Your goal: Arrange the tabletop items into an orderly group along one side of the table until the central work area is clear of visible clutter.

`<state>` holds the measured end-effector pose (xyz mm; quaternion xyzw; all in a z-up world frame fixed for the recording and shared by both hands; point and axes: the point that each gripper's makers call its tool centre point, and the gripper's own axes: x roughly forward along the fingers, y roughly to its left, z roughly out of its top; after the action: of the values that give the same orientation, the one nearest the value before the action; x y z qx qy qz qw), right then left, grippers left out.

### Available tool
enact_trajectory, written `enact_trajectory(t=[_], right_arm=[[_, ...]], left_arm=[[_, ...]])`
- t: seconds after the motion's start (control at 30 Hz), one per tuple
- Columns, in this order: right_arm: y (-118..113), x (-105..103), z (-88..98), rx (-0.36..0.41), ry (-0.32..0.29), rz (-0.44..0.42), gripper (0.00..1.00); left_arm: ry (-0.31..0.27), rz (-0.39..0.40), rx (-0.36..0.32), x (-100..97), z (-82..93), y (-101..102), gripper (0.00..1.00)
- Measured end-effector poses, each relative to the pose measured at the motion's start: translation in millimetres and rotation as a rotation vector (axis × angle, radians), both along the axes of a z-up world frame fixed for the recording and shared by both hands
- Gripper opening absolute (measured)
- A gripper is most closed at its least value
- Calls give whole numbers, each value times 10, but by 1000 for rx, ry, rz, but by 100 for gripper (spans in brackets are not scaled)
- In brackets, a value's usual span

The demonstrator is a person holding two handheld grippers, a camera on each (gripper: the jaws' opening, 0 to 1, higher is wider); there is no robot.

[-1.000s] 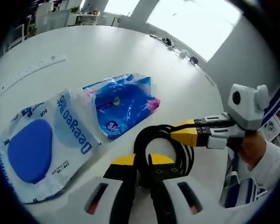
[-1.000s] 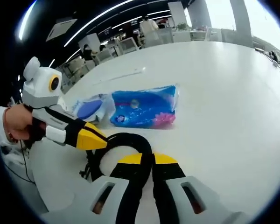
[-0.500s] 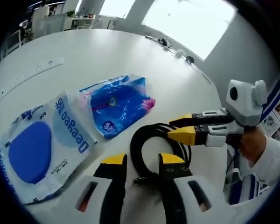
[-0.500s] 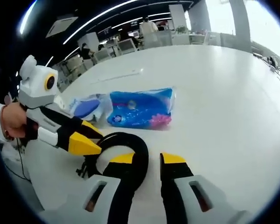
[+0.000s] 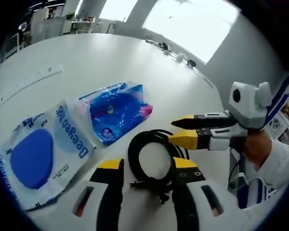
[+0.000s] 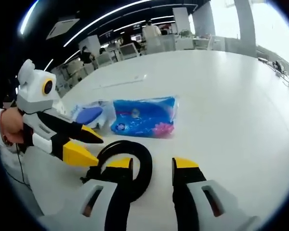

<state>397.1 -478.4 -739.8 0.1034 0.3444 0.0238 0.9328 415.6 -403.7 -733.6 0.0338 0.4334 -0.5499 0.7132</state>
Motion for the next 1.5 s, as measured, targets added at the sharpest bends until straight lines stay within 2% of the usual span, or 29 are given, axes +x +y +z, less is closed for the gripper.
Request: enact_trajectory(t=[0.23, 0.43, 0.63, 0.93, 1.27, 1.5], right_arm=[[17, 3, 84, -6, -18, 2, 34], [14, 16, 211, -18, -60, 2, 39], [83, 3, 314, -41, -72, 20, 49], [117, 1, 438, -68, -93, 39, 56], [227, 16, 698, -83, -145, 75, 62], [291, 43, 849, -92, -163, 91, 62]], left_arm=[[-20, -50, -28, -60, 81, 8, 46], [-35, -76, -43, -71, 141, 61, 52], [-49, -80, -69, -56, 251, 118, 56], [-67, -97, -104, -37, 403, 202, 61], [-85, -83, -155, 35, 617, 415, 67], [-94, -80, -181, 70, 765, 593, 68]])
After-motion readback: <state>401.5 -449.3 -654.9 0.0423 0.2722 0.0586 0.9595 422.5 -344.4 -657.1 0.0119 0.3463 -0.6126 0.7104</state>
